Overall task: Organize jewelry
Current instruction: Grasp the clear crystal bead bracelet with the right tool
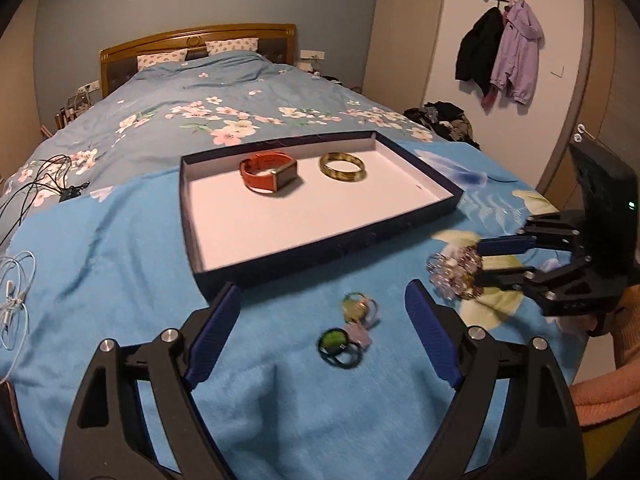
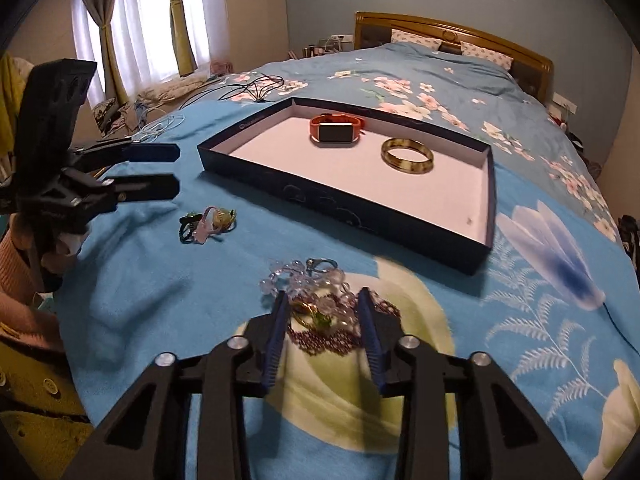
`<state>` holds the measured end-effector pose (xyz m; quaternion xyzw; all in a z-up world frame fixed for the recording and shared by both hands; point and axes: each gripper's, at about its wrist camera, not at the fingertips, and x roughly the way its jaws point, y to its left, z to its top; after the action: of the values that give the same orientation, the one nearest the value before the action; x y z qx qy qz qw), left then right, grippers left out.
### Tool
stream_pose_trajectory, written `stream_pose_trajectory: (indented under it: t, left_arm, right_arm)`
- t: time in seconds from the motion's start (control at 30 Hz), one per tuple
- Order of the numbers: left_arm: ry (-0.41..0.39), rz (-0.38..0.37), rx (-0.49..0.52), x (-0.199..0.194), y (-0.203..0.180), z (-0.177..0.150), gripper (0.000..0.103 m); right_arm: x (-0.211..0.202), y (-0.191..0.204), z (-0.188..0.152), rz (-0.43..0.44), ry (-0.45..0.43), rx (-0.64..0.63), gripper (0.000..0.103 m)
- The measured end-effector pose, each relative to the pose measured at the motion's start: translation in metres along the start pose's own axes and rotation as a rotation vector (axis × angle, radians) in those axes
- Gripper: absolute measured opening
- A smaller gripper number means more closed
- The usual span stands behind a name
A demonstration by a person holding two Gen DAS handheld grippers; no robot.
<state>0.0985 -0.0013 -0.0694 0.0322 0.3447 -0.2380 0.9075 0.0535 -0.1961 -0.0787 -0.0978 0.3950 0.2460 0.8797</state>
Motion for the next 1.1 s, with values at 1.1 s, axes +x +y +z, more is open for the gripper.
stream_pose_trajectory:
  t: [1.1]
  left_arm:
    - [0.064,-0.006,0.21,0.033,-0.028,0.005,0.047]
  right_arm:
    - [-0.042,-0.016,0.035,0.079,-0.212,0.159,0.008]
